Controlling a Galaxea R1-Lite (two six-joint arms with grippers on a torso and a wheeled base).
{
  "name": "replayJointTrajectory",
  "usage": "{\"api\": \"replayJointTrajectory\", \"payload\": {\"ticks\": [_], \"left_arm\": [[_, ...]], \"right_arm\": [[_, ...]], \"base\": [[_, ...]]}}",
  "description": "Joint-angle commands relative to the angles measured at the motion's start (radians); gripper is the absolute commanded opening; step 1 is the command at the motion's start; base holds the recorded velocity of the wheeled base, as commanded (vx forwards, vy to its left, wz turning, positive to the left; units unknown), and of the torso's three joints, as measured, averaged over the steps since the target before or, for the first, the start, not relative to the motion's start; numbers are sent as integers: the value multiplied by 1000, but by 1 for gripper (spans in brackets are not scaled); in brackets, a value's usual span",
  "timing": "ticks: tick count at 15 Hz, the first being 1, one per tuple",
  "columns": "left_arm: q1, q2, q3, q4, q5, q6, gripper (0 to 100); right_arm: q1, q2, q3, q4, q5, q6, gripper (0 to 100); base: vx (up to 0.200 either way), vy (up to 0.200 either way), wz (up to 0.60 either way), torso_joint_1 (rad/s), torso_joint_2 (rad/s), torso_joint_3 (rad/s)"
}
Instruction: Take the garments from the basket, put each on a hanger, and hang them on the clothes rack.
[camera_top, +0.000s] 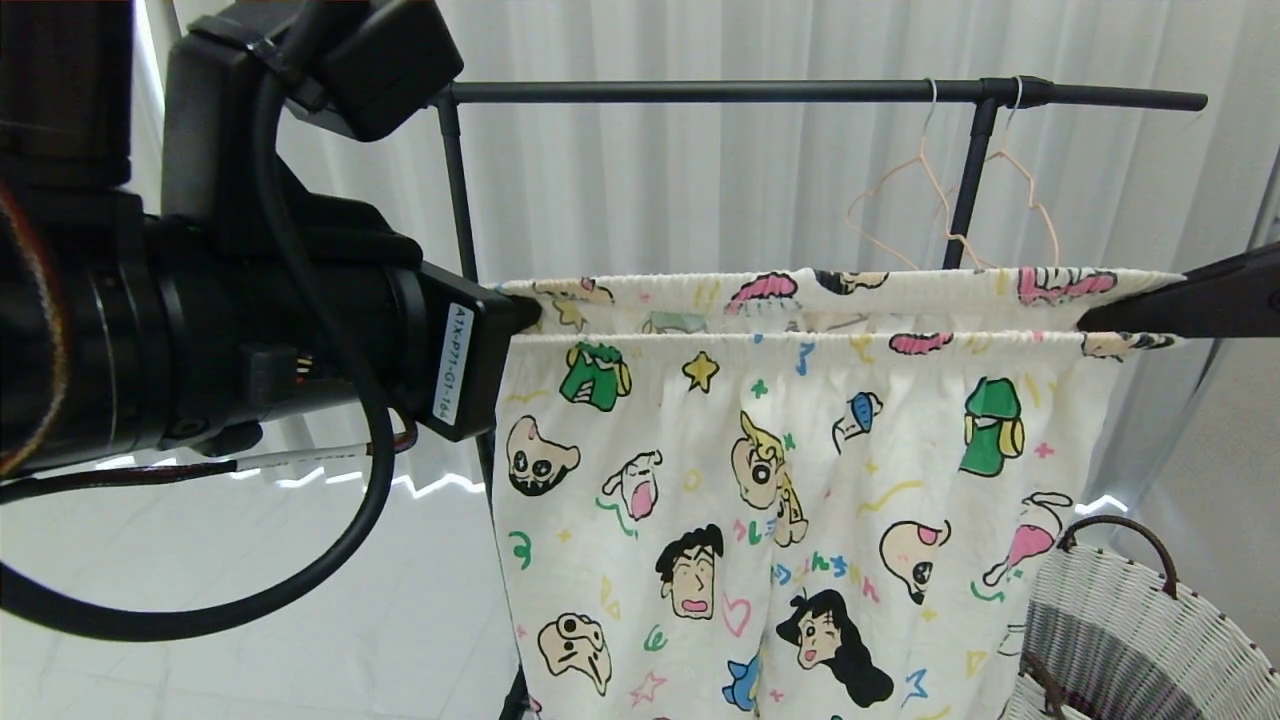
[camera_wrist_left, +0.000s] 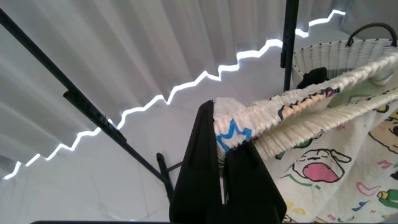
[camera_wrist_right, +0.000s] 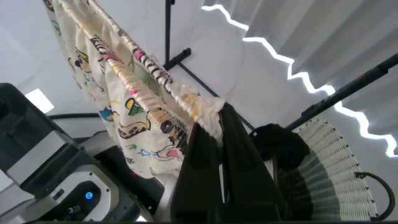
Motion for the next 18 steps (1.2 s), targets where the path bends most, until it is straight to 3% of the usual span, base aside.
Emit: {"api": "replayJointTrajectory", "payload": {"ticks": [1,2,3,8,10,11,12,13,14,16,18], "left_arm": [[0,1,-1,0,0,-2,0],[0,1,-1,0,0,0,0],[0,1,-2,0,0,0,0],[2,2,-1,0,3,1,0],[6,-1,7,2,9,3,0],[17,-4,10,2,20,3,0],[48,-25,33,3,49,9,0],[64,-39,50,5,52,12,0],[120,-65,97,6,55,34,0],[219,-110,177,5,55,98,0],[267,-140,222,5,52,106,0]], "right_arm": [[-1,0,19,-1,-1,-2,0],[-1,2,22,-1,1,-3,0],[-1,2,23,-1,1,-3,100],[-1,-6,37,-23,-1,1,100],[-39,-18,49,-35,-33,-2,100],[-75,-21,60,-32,-75,-3,100],[-153,-21,99,-26,-213,-5,100],[-205,-21,123,-26,-286,-5,100],[-299,-26,188,-26,-407,-6,100],[-400,-58,280,-32,-480,-8,100],[-441,-102,356,-33,-484,-8,100]], "base": [[0,0,0,0,0,0],[0,0,0,0,0,0],[0,0,0,0,0,0],[0,0,0,0,0,0],[0,0,0,0,0,0],[0,0,0,0,0,0],[0,0,0,0,0,0],[0,0,0,0,0,0],[0,0,0,0,0,0],[0,0,0,0,0,0],[0,0,0,0,0,0]]}}
